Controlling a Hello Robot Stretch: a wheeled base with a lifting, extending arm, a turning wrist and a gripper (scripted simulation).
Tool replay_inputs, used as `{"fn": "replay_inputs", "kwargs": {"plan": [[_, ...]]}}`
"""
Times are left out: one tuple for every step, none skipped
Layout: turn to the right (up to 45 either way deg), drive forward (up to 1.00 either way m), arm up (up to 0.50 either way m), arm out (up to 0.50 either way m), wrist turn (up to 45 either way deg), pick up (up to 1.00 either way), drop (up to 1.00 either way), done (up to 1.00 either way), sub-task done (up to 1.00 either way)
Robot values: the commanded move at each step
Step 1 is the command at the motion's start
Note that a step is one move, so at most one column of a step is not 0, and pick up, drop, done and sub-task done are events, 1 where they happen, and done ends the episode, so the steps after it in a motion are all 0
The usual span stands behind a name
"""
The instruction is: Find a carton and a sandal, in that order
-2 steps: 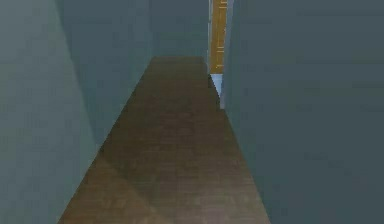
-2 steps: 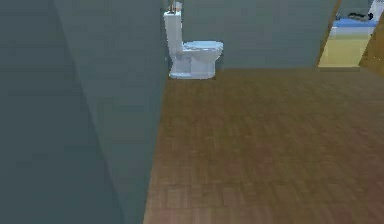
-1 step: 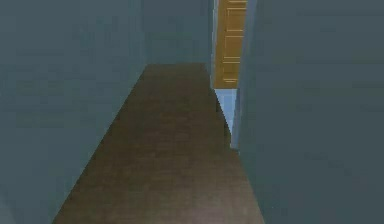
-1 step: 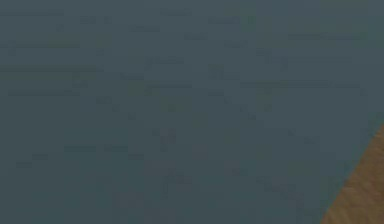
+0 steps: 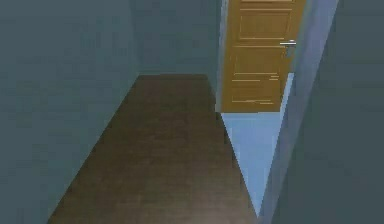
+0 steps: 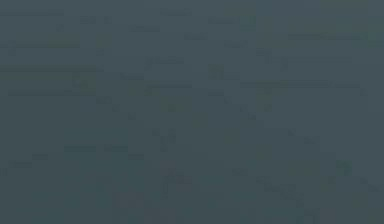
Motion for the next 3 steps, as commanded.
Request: {"fn": "replay_inputs", "kwargs": {"plan": [[0.0, 1.00, 0.00, 0.00, 0.0, 0.00, 0.00, 0.00, 0.00], [6.0, 0.00, 0.00, 0.00, 0.0, 0.00, 0.00, 0.00, 0.00], [0.0, 0.15, 0.00, 0.00, 0.0, 0.00, 0.00, 0.00, 0.00]]}}
